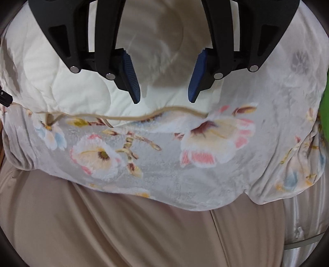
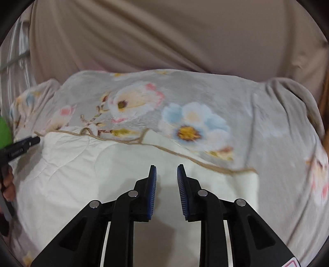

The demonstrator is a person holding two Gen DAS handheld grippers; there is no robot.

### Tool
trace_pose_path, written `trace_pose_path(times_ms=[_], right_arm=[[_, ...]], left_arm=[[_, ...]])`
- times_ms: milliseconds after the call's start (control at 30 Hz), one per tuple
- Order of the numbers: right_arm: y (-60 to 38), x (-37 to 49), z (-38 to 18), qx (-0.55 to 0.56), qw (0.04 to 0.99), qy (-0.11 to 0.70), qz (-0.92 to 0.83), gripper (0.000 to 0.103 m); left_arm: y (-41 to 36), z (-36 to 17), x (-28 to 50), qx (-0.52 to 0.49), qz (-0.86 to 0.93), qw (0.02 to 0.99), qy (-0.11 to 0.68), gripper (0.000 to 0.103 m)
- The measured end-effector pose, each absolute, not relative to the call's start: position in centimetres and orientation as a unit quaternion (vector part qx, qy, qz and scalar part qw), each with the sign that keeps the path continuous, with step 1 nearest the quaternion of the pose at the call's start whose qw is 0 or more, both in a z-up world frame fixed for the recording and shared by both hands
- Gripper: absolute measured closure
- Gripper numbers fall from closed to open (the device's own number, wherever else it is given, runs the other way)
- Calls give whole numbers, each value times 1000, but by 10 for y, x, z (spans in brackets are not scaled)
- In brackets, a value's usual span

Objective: Fold large clothes

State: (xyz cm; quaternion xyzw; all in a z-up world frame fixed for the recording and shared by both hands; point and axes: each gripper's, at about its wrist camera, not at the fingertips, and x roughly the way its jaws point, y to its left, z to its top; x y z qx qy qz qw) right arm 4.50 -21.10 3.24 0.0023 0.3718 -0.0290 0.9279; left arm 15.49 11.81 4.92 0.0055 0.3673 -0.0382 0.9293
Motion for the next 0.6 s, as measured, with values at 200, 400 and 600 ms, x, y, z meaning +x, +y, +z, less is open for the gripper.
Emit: trace_pose_path(times_ms=[200, 400, 600], right_arm=[[-233, 90, -23, 60, 898, 436, -28, 88], [-208, 81, -5, 16, 905, 422, -58, 83], [-136, 52, 31, 17, 917, 392, 63, 79]], left_arm=[[133, 9, 187, -7, -34, 913, 406, 55], [122, 7, 185, 22, -20, 916, 400, 54], [121, 8, 184, 24, -17, 917, 398, 54]])
